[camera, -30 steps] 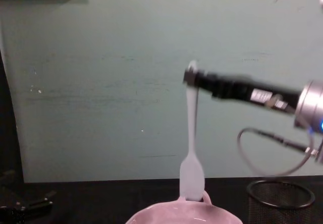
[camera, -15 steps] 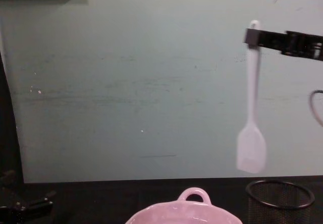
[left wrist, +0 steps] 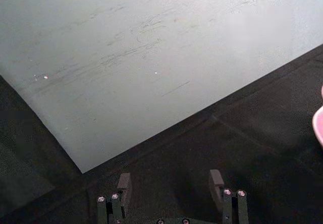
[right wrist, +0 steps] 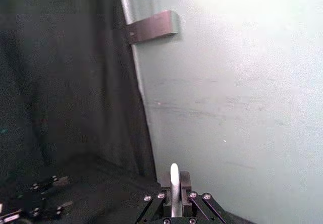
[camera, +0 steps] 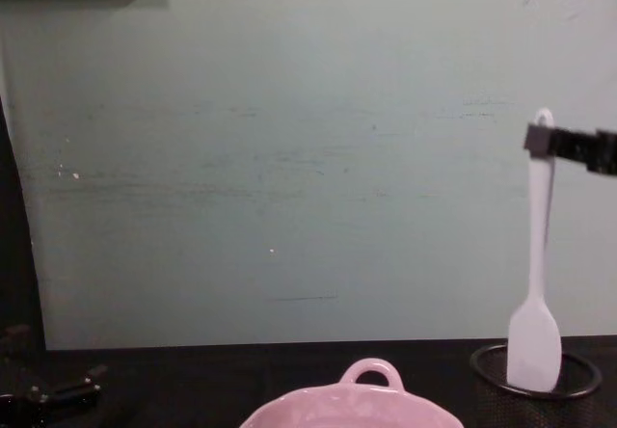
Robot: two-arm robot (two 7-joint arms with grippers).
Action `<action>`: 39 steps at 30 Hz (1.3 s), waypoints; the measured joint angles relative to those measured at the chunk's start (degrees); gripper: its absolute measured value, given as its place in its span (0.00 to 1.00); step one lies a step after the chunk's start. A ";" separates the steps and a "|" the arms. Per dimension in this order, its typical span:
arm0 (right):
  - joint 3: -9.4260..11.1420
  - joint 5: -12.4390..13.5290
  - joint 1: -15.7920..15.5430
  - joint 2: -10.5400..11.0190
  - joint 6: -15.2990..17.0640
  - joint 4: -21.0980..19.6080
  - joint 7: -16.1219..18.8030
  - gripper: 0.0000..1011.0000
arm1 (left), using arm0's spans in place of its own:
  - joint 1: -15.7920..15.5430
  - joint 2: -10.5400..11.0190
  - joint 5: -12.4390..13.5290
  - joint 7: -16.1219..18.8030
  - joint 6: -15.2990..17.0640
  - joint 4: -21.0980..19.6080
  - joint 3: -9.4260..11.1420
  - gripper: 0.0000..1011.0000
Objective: Use the one hand to pick up the spoon and stir the clear water in the bowl.
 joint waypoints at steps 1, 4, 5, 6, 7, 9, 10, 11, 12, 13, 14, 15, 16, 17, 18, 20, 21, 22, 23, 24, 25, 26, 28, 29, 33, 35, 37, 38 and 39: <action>0.16 0.18 -0.32 -0.34 -0.34 0.40 -0.21 0.11 | 0.00 0.00 0.00 0.00 0.00 0.00 0.00 1.00; 0.82 1.31 -1.48 -1.77 -1.76 2.38 -0.27 0.11 | 0.00 0.00 0.00 0.00 0.00 0.00 0.00 1.00; 1.22 2.20 -2.12 -2.64 -2.42 3.53 -0.22 0.11 | 0.00 0.00 0.00 0.00 0.00 0.00 0.00 1.00; 1.42 2.70 -2.43 -3.04 -2.70 4.19 -0.12 0.11 | 0.00 0.00 0.00 0.00 0.00 0.00 0.00 1.00; 1.63 3.22 -2.72 -3.44 -2.96 4.80 0.05 0.11 | 0.00 0.00 0.00 0.00 0.00 0.00 0.00 1.00; 2.33 5.06 -3.31 -4.65 -3.62 6.79 0.75 0.11 | 0.00 0.00 0.00 0.00 0.00 0.00 0.00 1.00; 2.56 5.80 -3.44 -5.05 -3.81 7.44 1.18 0.11 | 0.00 0.00 0.00 0.00 0.00 0.00 0.00 1.00; 3.10 7.45 -3.56 -5.82 -4.14 8.83 2.19 0.11 | 0.00 0.00 0.00 0.00 0.00 0.00 0.00 1.00; 3.37 8.37 -3.59 -6.22 -4.28 9.52 2.77 0.11 | 0.00 0.00 0.00 0.00 0.00 0.00 0.00 1.00; 3.89 10.17 -3.60 -6.97 -4.46 10.91 3.90 0.11 | 0.00 0.00 0.00 0.00 0.00 0.00 0.00 1.00; 4.10 10.96 -3.59 -7.30 -4.51 11.53 4.36 0.11 | 0.00 0.00 0.00 0.00 0.00 0.00 0.00 1.00; 4.23 11.73 -3.56 -7.57 -4.54 12.03 4.81 0.11 | 0.00 0.00 0.00 0.00 0.00 0.00 0.00 1.00; 4.34 12.37 -3.51 -7.79 -4.55 12.50 5.17 0.11 | 0.00 0.00 0.00 0.00 0.00 0.00 0.00 1.00; 4.51 13.41 -3.42 -8.14 -4.56 13.33 5.66 0.11 | 0.01 0.00 0.00 0.00 0.00 0.00 0.00 1.00; 4.57 13.89 -3.36 -8.28 -4.56 13.69 5.93 0.11 | 0.00 0.00 0.00 0.00 0.00 0.00 0.00 1.00; 4.64 14.63 -3.25 -8.46 -4.56 14.27 6.29 0.11 | 0.00 0.00 0.00 0.00 0.00 0.00 0.00 1.00; 4.65 14.92 -3.21 -8.51 -4.57 14.51 6.39 0.11 | 0.00 0.00 0.00 0.00 0.00 0.00 0.00 1.00; 4.66 15.37 -3.15 -8.57 -4.59 14.87 6.54 0.11 | 0.00 0.00 0.00 0.00 0.00 0.00 0.00 1.00; 4.64 15.77 -3.09 -8.58 -4.62 15.19 6.75 0.11 | 0.00 0.00 0.00 0.00 0.00 0.00 0.00 1.00; 4.62 15.93 -3.07 -8.58 -4.63 15.29 6.78 0.11 | 0.00 0.00 0.00 0.00 0.00 0.00 0.00 1.00; 4.57 16.05 -3.06 -8.57 -4.64 15.38 6.79 0.11 | 0.00 0.00 0.00 0.00 0.00 0.00 0.00 1.00; 4.52 16.14 -3.04 -8.56 -4.65 15.45 6.80 0.11 | 0.00 0.00 0.00 0.00 0.00 0.00 0.00 1.00; 4.30 16.41 -2.90 -8.50 -4.66 15.73 6.81 0.11 | 0.00 0.00 0.00 0.00 0.00 0.00 0.00 1.00; 4.22 16.44 -2.85 -8.48 -4.66 15.83 6.82 0.11 | 0.00 0.00 0.00 0.00 0.00 0.00 0.00 1.00; 3.49 16.53 -2.27 -8.45 -4.63 16.81 6.93 0.11 | 0.00 0.00 0.00 0.00 0.00 0.00 0.00 1.00; 3.26 16.53 -2.09 -8.45 -4.60 17.12 6.97 0.11 | 0.00 0.00 0.00 0.00 0.00 0.00 0.00 1.00; 3.04 16.53 -1.88 -8.45 -4.56 17.50 7.04 0.11 | 0.00 0.00 0.00 0.00 0.00 0.00 0.00 1.00; 2.83 16.52 -1.70 -8.45 -4.49 17.89 7.14 0.11 | 0.00 0.00 0.00 0.00 0.00 0.00 0.00 1.00; 2.73 16.51 -1.60 -8.45 -4.44 18.08 7.16 0.11 | 0.00 0.00 0.00 0.00 0.00 0.00 0.00 1.00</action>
